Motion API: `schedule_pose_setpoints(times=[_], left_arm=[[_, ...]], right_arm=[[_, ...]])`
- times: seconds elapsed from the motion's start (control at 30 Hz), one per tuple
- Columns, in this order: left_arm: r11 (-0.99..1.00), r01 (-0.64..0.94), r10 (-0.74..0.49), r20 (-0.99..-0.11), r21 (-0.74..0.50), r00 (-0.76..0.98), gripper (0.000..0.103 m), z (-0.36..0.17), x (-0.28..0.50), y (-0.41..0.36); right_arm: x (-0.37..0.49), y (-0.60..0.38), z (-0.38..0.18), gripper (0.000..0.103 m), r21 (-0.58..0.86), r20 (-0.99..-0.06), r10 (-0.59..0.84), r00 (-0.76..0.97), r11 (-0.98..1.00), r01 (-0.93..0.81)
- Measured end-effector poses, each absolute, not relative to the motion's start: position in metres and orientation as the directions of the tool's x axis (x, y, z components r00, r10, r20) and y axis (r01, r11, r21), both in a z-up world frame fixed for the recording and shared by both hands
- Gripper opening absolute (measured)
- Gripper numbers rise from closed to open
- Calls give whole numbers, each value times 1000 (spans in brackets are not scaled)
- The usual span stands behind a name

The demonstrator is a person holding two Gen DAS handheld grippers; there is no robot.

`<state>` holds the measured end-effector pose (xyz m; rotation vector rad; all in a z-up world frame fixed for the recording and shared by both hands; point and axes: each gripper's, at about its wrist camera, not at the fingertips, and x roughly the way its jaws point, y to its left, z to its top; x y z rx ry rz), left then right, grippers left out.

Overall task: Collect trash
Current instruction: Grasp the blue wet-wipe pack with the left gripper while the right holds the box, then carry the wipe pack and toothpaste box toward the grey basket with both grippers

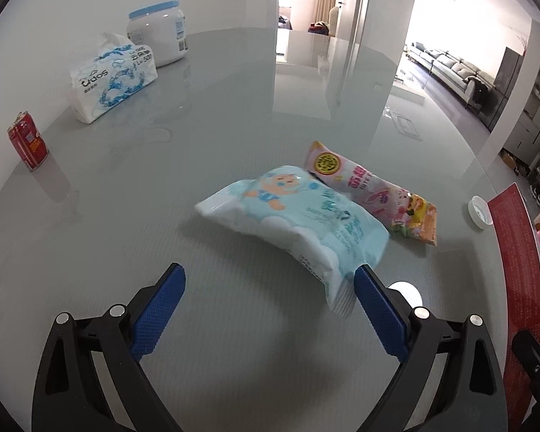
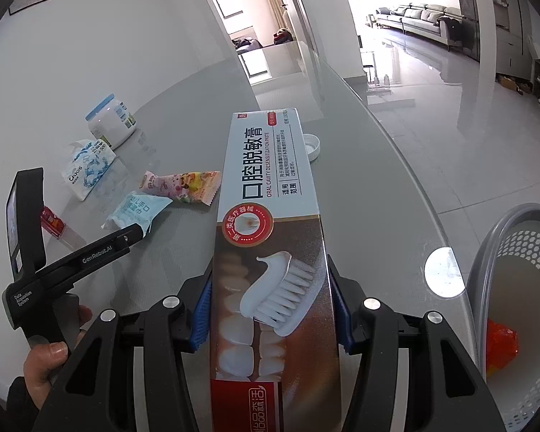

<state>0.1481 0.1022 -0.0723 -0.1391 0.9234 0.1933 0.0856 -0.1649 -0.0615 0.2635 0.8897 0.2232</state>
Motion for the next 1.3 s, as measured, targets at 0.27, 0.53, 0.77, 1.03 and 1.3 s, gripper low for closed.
schedule_pose_setpoints(times=[0.27, 0.53, 0.77, 1.03, 1.3], left_arm=[[948, -318, 170, -787, -35, 593, 93, -67, 130, 150], [972, -216, 69, -761, -95, 645, 93, -52, 126, 129], [990, -122, 23, -774, -70, 633, 93, -59, 154, 95], [995, -103, 47, -791, -20, 609, 91, -74, 178, 86], [997, -73, 38, -779, -9, 626, 61, -70, 174, 83]], right_arm=[[85, -157, -59, 52, 316, -734, 305, 606, 944, -93], [83, -159, -59, 52, 321, -730, 305, 611, 943, -87], [83, -161, -58, 52, 323, -730, 303, 613, 943, -82], [82, -166, -59, 52, 326, -733, 293, 614, 943, -61], [80, -162, -56, 52, 318, -730, 284, 622, 946, -59]])
